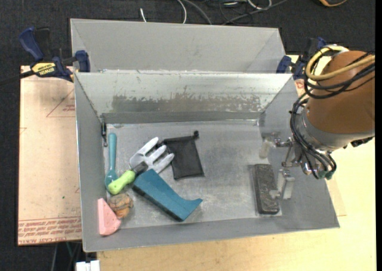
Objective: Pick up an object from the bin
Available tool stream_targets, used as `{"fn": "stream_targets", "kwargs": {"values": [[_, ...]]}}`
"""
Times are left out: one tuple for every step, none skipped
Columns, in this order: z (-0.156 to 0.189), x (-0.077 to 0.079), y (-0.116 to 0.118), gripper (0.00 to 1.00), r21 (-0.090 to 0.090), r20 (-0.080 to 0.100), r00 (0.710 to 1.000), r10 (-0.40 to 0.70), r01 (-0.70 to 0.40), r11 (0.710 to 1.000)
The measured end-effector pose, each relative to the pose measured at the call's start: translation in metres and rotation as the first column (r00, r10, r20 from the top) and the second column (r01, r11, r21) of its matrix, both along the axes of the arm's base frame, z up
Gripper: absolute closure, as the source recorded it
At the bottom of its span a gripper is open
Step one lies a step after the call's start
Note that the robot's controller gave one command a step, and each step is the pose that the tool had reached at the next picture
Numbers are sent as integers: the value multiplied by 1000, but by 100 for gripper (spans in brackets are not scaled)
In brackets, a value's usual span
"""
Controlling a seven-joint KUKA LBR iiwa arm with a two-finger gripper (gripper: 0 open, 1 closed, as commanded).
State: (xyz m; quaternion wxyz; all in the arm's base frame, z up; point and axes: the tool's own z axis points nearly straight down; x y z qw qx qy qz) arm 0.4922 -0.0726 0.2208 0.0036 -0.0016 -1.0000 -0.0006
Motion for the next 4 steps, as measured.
{"fn": "stream_targets", "kwargs": {"values": [[3,2,1,0,-2,10,1000,1,-1,1000],[-52,-11,38,0,2,0,1000,-20,20,1000],[-71,-7,37,0,-2,12,999,32,-32,999],[-116,10,96,0,0,10,997,78,-78,997]]}}
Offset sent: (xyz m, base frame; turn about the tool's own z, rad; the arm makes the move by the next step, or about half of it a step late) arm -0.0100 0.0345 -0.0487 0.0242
